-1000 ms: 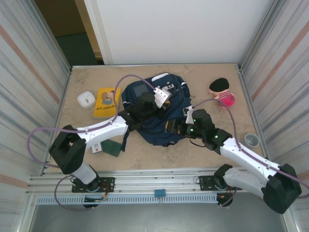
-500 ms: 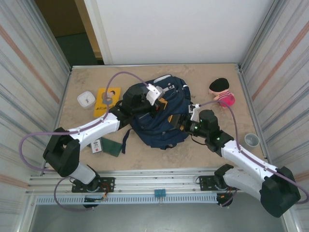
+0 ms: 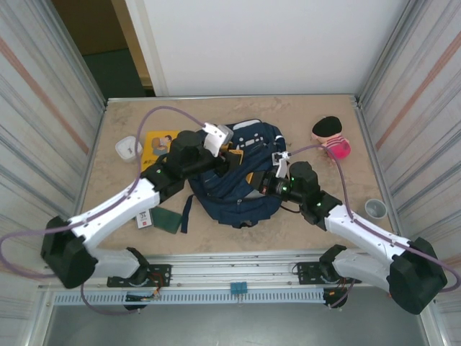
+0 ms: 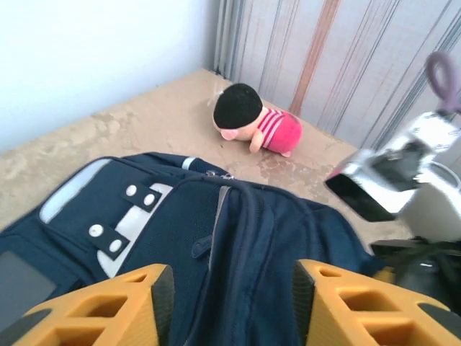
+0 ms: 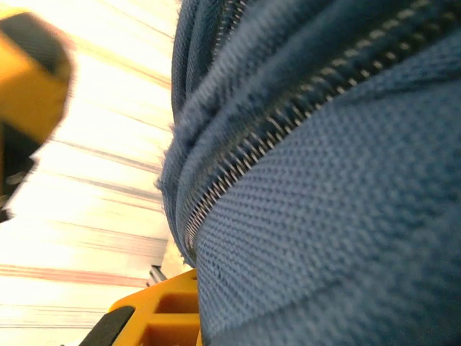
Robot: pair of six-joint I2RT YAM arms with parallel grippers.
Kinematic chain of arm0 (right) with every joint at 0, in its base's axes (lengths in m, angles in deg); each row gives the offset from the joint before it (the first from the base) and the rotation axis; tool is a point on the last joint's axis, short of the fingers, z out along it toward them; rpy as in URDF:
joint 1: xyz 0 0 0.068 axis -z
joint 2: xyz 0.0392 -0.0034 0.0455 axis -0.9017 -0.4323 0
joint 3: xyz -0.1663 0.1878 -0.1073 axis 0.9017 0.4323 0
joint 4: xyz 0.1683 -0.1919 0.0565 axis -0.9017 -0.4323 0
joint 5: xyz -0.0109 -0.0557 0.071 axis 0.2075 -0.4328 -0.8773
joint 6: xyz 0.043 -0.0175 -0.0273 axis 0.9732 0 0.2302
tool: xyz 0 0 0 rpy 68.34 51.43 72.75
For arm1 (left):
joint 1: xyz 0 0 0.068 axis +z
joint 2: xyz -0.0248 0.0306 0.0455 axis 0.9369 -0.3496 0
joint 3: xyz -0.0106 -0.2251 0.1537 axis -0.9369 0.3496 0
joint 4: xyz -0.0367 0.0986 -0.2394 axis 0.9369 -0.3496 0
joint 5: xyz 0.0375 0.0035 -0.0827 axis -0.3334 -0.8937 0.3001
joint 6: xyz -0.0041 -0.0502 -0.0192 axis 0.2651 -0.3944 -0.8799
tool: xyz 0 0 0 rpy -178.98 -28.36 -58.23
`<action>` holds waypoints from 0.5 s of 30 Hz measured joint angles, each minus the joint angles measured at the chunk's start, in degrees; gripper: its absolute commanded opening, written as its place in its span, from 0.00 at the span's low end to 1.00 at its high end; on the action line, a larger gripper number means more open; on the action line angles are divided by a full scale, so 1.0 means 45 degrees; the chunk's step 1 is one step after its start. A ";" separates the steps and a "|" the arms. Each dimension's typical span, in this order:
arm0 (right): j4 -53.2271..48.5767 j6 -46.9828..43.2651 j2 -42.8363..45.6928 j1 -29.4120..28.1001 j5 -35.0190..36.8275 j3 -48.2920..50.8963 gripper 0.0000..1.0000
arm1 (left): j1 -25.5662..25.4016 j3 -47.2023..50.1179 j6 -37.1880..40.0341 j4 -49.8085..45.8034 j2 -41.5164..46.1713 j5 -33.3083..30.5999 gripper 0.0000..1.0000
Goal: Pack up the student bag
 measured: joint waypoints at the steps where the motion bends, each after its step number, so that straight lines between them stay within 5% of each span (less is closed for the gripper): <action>1: -0.0029 -0.0049 -0.0078 -0.0073 0.0117 -0.0092 0.00 | -0.0364 0.0107 -0.0063 -0.0335 0.0495 -0.0495 0.49; 7: -0.0092 -0.0340 -0.0529 -0.0350 0.0364 -0.0758 0.00 | -0.2288 0.1171 -0.1355 -0.2463 0.2123 -0.2701 0.46; 15: -0.0219 -0.0641 -0.0967 -0.0695 0.0578 -0.1195 0.00 | -0.4425 0.1413 -0.4012 -0.4896 0.0913 -0.4711 0.46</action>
